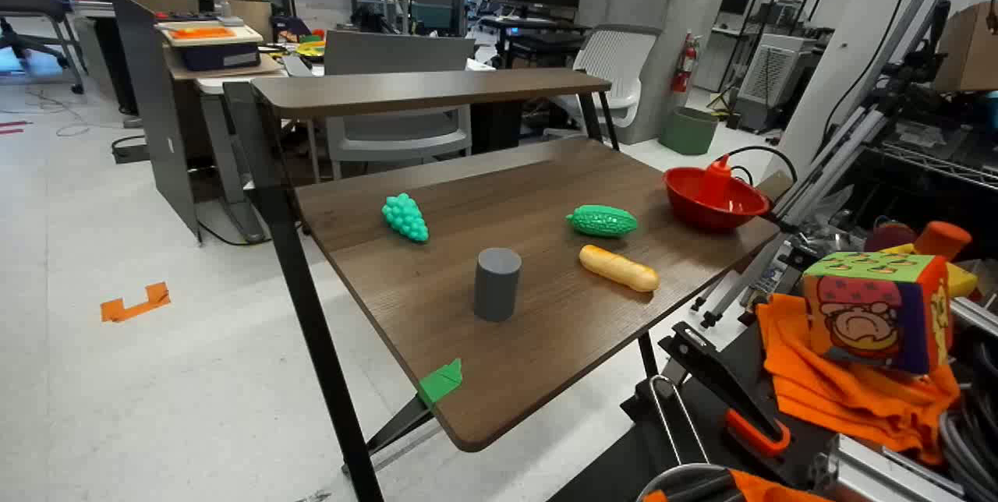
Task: Move the grey cylinder to the back right side of the table.
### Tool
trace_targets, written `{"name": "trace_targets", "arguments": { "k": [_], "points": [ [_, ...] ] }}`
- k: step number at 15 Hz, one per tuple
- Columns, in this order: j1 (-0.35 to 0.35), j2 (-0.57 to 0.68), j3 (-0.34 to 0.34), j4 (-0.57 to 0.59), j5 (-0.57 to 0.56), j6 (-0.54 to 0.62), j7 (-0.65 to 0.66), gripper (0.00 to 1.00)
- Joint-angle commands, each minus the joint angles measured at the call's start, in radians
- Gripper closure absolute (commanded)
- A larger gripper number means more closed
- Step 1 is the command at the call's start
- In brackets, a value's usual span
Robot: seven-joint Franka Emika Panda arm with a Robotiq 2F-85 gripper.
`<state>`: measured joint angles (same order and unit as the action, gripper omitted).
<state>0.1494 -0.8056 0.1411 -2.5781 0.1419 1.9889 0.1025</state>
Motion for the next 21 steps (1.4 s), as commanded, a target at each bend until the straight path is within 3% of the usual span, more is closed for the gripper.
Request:
{"name": "trace_targets", "arguments": {
  "k": [1, 9, 12, 18, 21],
  "points": [
    [-0.003, 0.0, 0.001, 0.003, 0.001, -0.004, -0.002, 0.0],
    [-0.003, 0.0, 0.001, 0.003, 0.001, -0.004, -0.002, 0.0],
    [-0.013, 0.046, 0.014, -0.009, -0.005, 0.071, 0.007, 0.0],
    [-0.056, 0.357, 0.031, 0.063, -0.068, 0.284, 0.017, 0.0],
    [-0.071, 0.542, 0.045, 0.144, -0.127, 0.324, 0.056, 0.0]
  ]
}}
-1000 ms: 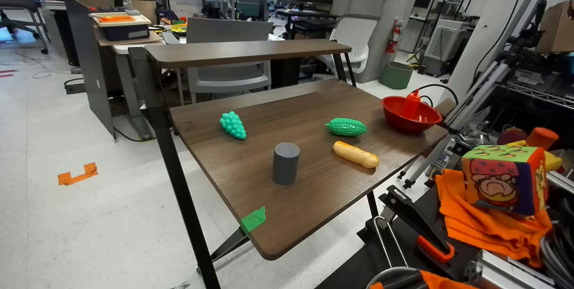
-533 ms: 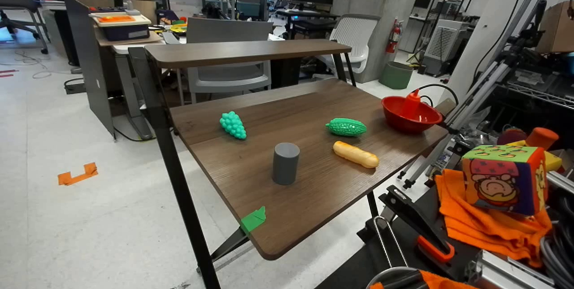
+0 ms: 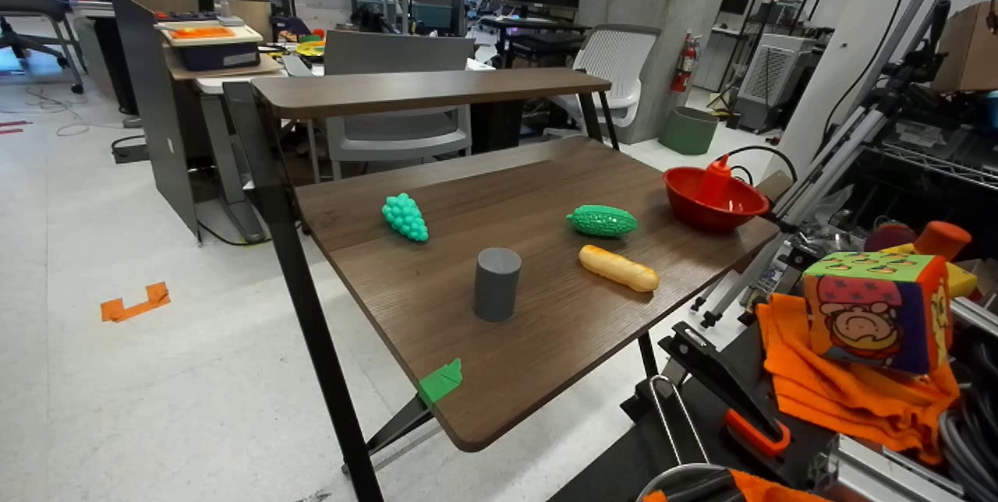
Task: Move the grey cylinder to the back right side of the table.
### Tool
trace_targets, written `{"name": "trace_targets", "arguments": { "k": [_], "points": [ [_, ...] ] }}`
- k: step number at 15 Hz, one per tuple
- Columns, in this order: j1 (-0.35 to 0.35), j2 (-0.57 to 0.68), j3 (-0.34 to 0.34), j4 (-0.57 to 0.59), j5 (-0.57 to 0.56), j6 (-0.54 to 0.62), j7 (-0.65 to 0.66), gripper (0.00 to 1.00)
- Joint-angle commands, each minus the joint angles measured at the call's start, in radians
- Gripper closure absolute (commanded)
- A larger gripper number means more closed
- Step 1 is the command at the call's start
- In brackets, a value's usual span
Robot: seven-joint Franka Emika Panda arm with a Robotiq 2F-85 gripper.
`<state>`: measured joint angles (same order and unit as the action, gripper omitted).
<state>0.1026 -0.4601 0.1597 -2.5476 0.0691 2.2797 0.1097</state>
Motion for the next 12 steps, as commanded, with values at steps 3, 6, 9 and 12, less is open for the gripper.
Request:
{"name": "trace_targets", "arguments": {
  "k": [3, 6, 9, 12],
  "points": [
    [-0.019, 0.394, 0.036, 0.22, -0.13, 0.046, 0.112, 0.0],
    [0.013, 0.557, 0.027, 0.327, -0.166, 0.014, 0.132, 0.0],
    [0.054, 0.688, 0.015, 0.417, -0.187, -0.023, 0.147, 0.0],
    [0.102, 0.803, -0.001, 0.498, -0.213, -0.069, 0.196, 0.0]
  ]
}}
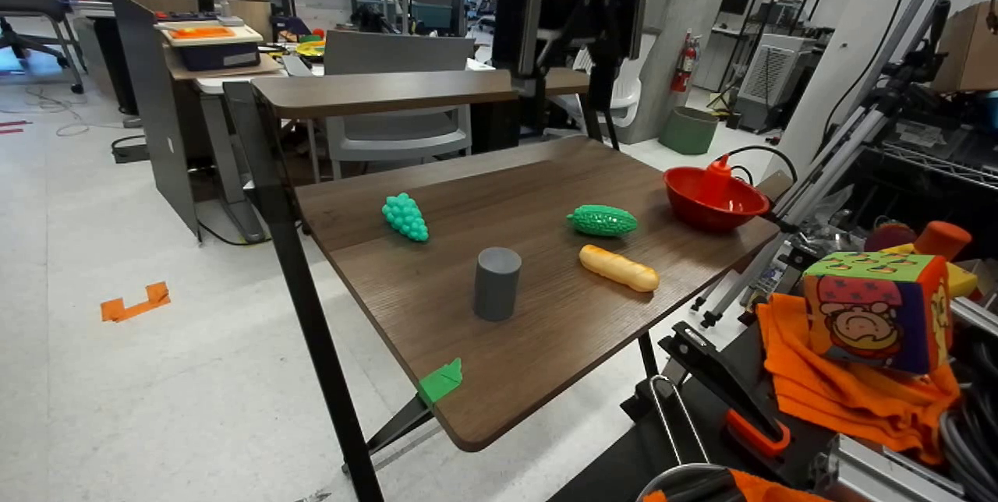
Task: Move the grey cylinder to the back right side of the table.
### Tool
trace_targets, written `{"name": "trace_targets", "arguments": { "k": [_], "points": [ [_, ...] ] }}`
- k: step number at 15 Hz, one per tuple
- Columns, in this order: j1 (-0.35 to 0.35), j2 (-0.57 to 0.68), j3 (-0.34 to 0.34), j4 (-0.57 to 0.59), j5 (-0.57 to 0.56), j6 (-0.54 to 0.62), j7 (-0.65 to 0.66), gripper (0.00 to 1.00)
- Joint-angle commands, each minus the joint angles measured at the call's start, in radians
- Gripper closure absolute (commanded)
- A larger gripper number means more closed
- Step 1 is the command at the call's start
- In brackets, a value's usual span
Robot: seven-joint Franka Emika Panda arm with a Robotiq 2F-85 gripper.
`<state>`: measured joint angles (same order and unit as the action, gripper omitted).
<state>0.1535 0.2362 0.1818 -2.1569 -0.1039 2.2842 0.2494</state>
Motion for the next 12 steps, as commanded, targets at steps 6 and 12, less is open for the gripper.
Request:
{"name": "trace_targets", "arguments": {
  "k": [6, 12],
  "points": [
    [0.136, 0.266, -0.071, 0.204, -0.072, -0.138, 0.14, 0.0],
    [0.186, 0.391, -0.113, 0.287, -0.089, -0.165, 0.179, 0.0]
  ]
}}
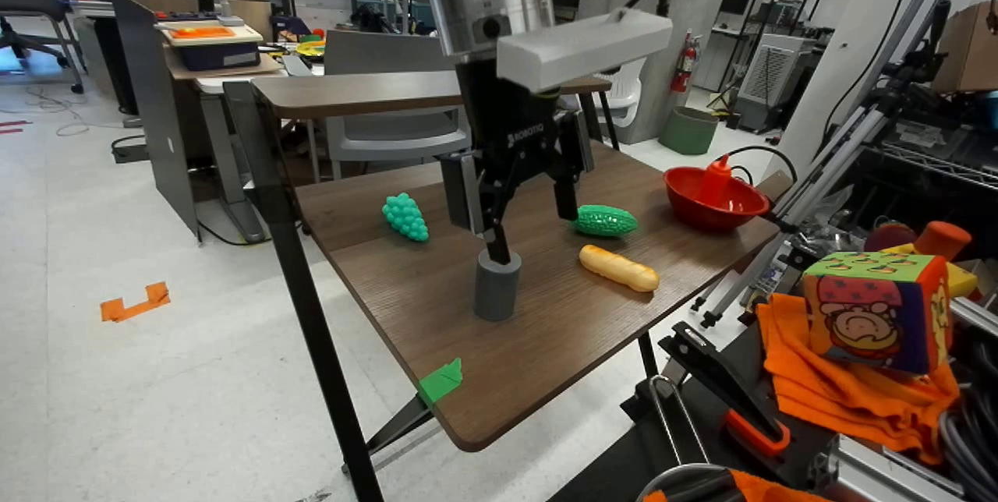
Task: Move the grey cylinder to the back right side of the table.
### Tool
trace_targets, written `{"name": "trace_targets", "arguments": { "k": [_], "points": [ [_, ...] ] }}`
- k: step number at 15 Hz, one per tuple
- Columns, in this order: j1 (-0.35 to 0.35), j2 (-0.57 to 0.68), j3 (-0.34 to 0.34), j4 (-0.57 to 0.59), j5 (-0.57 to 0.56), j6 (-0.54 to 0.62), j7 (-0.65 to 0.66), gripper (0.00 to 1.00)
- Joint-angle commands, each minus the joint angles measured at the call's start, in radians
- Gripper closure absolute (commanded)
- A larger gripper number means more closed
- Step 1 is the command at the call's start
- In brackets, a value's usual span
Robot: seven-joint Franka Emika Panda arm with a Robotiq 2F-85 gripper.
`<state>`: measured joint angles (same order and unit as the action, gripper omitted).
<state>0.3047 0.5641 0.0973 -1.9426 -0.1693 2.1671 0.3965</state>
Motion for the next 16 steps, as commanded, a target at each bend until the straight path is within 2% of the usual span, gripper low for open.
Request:
{"name": "trace_targets", "arguments": {
  "k": [1, 6, 8, 9, 13, 14, 16],
  "points": [
    [0.041, 0.082, -0.031, 0.088, -0.022, -0.055, 0.032, 0.0],
    [0.069, 0.153, -0.042, 0.144, -0.02, -0.057, 0.039, 0.0],
    [0.079, 0.174, -0.048, 0.162, -0.02, -0.054, 0.047, 0.26],
    [0.085, 0.182, -0.051, 0.171, -0.021, -0.055, 0.051, 0.35],
    [0.1, 0.181, -0.049, 0.184, -0.016, -0.061, 0.049, 0.65],
    [0.101, 0.167, -0.047, 0.177, -0.016, -0.059, 0.043, 0.73],
    [0.09, 0.096, -0.04, 0.132, -0.006, -0.027, 0.032, 0.83]
  ]
}}
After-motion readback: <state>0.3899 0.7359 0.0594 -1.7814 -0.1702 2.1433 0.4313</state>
